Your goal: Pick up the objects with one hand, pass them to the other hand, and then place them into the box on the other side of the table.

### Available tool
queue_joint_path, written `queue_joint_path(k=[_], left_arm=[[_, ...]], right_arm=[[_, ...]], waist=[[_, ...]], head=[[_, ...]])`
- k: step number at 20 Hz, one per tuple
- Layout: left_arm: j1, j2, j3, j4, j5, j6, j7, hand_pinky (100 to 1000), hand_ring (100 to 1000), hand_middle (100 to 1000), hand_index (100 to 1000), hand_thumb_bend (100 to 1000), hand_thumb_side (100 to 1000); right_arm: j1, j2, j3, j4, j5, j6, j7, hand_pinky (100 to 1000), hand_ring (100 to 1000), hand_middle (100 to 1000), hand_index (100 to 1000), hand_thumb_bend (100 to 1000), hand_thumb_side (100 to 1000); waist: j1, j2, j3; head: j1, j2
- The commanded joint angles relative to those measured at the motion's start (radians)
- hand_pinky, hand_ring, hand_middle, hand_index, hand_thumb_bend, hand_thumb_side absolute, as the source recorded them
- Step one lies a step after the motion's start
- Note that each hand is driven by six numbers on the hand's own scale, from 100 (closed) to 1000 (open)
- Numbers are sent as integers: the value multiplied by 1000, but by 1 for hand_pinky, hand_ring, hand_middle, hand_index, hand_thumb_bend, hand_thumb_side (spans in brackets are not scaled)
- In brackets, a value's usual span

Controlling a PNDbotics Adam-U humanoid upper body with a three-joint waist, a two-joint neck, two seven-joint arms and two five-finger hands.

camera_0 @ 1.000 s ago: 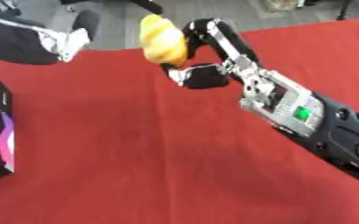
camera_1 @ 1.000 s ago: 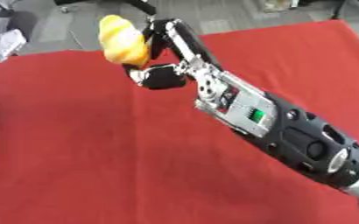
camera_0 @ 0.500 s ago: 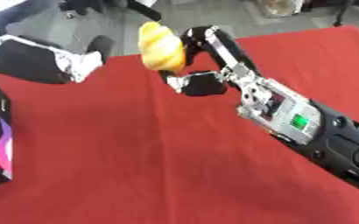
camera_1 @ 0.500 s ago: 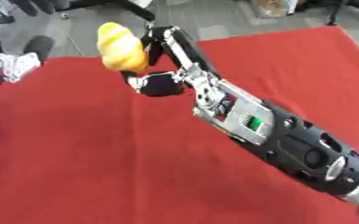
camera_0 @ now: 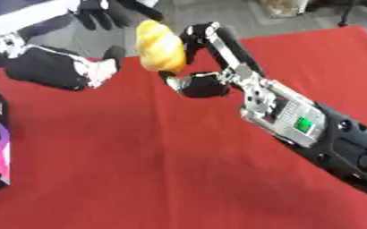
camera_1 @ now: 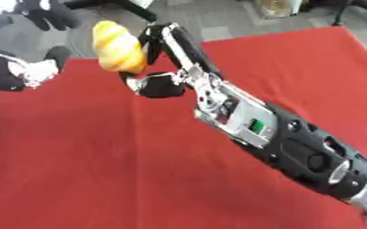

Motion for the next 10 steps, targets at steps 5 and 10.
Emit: queue_joint_path(k=[5,10], left_arm=[[-20,-11,14,21,-70,53,50,775,781,740,851,100,396],[-18,-27,14,38,-112,118,107,775,782,732,850,100,514]], right_arm=[[-21,-3,0,-11,29,-21,22,774,521,334,482,352,100],[-22,-1,3,-11,48,-29,32,775,522,335,482,351,100]], waist=[[4,-13,-4],[4,-10,-6]], head=[[6,-18],[11,-20]])
